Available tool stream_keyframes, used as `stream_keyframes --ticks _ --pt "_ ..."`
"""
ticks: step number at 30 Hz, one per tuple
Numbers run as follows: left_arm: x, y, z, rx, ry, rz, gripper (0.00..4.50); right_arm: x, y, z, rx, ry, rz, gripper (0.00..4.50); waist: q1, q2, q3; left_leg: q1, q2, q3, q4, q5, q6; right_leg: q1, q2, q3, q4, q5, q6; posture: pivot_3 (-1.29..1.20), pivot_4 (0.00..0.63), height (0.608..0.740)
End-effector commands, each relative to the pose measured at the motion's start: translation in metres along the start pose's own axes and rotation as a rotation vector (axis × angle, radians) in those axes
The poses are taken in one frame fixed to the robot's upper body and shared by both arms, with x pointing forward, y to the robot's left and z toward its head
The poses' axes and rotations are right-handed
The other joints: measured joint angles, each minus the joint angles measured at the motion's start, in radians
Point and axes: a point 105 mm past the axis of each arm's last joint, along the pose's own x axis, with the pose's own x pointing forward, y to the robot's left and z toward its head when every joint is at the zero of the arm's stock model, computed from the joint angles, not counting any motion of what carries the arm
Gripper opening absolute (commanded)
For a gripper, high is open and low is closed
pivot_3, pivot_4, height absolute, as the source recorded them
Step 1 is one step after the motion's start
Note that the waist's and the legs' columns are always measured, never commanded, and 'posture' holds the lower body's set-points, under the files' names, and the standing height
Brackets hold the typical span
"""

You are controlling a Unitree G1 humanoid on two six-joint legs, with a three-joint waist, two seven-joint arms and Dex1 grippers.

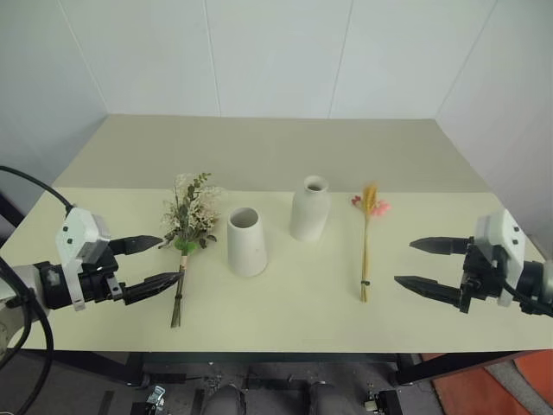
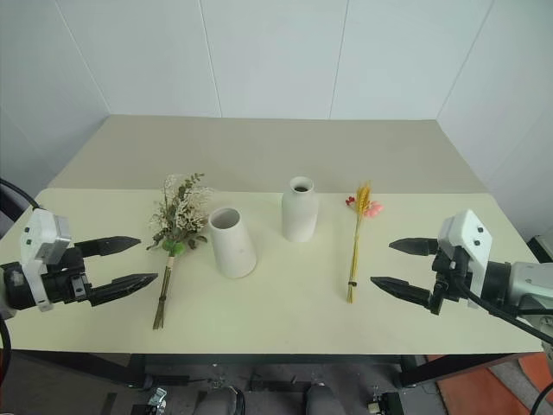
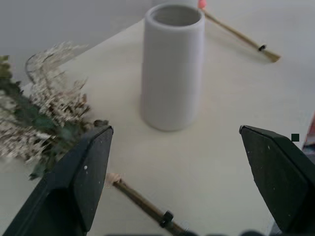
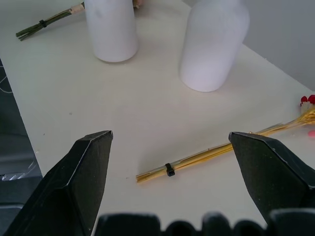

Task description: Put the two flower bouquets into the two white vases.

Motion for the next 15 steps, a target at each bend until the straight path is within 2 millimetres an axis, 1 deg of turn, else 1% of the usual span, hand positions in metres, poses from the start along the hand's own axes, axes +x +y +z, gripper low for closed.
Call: stream_keyframes --ticks 1,6,9,13,15 --pt "0.004 0.004 -0.003 -0.002 0.092 0.062 4.48 0.0 -0.004 0.014 -0.076 -0.025 0.013 4.5 0.0 0.0 0.0 0.0 0.0 0.0 0.0 0.0 0.0 0.0 0.0 0.0 0.0 0.0 0.0 0.0 0.15 0.74" --pt "0.008 0.001 0.005 0.02 0.023 0.048 4.48 0.003 -0.009 0.016 -0.094 -0.029 0.02 4.5 0.001 0.0 0.0 -0.001 0.0 0.0 0.0 0.0 0.0 -0.001 0.0 0.0 0.0 0.001 -0.001 0.0 0.15 0.74" --pt "0.009 0.002 0.011 0.021 -0.004 0.04 4.48 0.014 -0.017 0.017 -0.074 -0.01 -0.019 4.5 -0.001 0.0 0.0 -0.001 0.0 0.0 0.0 0.0 0.0 -0.001 0.0 0.0 0.0 0.003 -0.004 0.0 0.15 0.74" --pt "0.011 0.006 0.018 0.059 -0.023 0.004 4.48 0.051 -0.049 0.015 0.02 0.099 -0.157 4.5 -0.022 0.0 0.0 0.001 0.0 0.001 0.0 0.0 0.0 -0.001 0.0 0.0 0.0 0.003 -0.003 0.0 0.15 0.74" --pt "0.013 0.009 0.02 0.063 -0.018 0.001 4.48 0.059 -0.054 0.019 0.0 0.102 -0.158 4.5 -0.025 0.0 0.0 0.001 0.0 0.001 0.0 0.0 0.0 -0.001 0.0 0.0 0.001 0.003 -0.003 0.0 0.15 0.74"
